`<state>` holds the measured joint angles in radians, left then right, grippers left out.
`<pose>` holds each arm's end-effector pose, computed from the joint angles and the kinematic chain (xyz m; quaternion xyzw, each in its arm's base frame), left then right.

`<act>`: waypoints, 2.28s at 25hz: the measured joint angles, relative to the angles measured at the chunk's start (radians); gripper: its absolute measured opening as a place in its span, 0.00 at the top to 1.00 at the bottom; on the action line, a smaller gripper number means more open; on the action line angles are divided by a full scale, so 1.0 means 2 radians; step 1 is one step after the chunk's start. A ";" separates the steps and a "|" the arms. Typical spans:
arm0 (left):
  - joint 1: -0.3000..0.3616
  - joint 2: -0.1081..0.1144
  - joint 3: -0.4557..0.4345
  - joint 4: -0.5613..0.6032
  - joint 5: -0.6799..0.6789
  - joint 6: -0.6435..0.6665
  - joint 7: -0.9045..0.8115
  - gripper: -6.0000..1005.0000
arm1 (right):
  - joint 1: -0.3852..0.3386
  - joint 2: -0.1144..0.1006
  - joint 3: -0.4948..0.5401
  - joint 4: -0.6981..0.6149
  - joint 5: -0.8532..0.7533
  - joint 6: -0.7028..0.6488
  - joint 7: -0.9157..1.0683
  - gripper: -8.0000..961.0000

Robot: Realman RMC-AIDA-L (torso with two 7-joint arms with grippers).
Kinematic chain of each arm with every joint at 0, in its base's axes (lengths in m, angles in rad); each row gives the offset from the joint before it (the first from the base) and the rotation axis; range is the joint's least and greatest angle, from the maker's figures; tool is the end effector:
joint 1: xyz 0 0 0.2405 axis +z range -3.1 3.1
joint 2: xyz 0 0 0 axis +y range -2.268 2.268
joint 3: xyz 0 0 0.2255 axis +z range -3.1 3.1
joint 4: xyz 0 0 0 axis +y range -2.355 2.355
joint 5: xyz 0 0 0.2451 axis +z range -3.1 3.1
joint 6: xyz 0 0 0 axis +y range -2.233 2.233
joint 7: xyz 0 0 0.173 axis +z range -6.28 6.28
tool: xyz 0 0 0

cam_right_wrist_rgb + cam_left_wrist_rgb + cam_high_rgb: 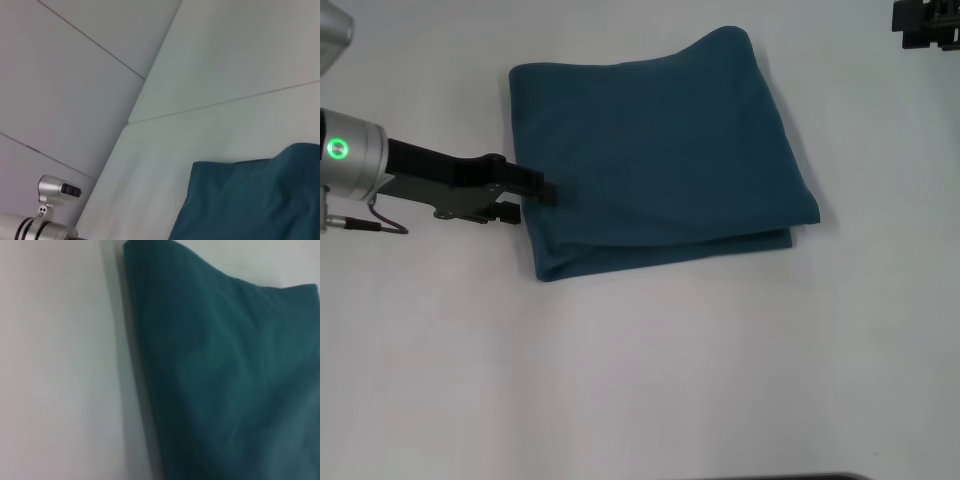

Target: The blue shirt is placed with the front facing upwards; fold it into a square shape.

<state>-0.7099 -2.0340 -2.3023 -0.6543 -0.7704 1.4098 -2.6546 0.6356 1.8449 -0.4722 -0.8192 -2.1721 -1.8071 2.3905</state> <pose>-0.2509 0.3879 -0.0284 -0.7364 -0.6709 -0.0485 0.0728 0.2433 0.3807 0.1346 -0.7969 0.5545 0.2265 0.0783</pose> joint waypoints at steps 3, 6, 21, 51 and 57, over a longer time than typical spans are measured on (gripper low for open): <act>-0.001 0.000 0.006 0.007 0.000 -0.013 -0.003 0.35 | -0.001 0.000 0.001 0.000 0.000 -0.001 0.000 0.37; -0.004 -0.001 0.013 0.011 0.000 -0.022 -0.005 0.35 | -0.001 -0.001 0.001 0.000 0.000 -0.002 0.000 0.37; -0.025 -0.018 0.026 0.009 0.013 -0.029 -0.009 0.37 | -0.002 -0.002 0.001 0.000 0.000 -0.004 -0.001 0.37; -0.013 0.028 0.030 0.007 0.039 0.073 0.032 0.96 | -0.003 -0.001 0.003 0.003 0.000 -0.003 0.000 0.37; -0.009 0.036 0.023 0.002 0.048 0.070 0.028 0.96 | -0.003 -0.001 0.002 0.006 0.000 -0.002 -0.001 0.37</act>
<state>-0.7282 -1.9613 -2.2556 -0.6509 -0.6743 1.5499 -2.5986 0.6290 1.8427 -0.4686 -0.8068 -2.1723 -1.8108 2.3892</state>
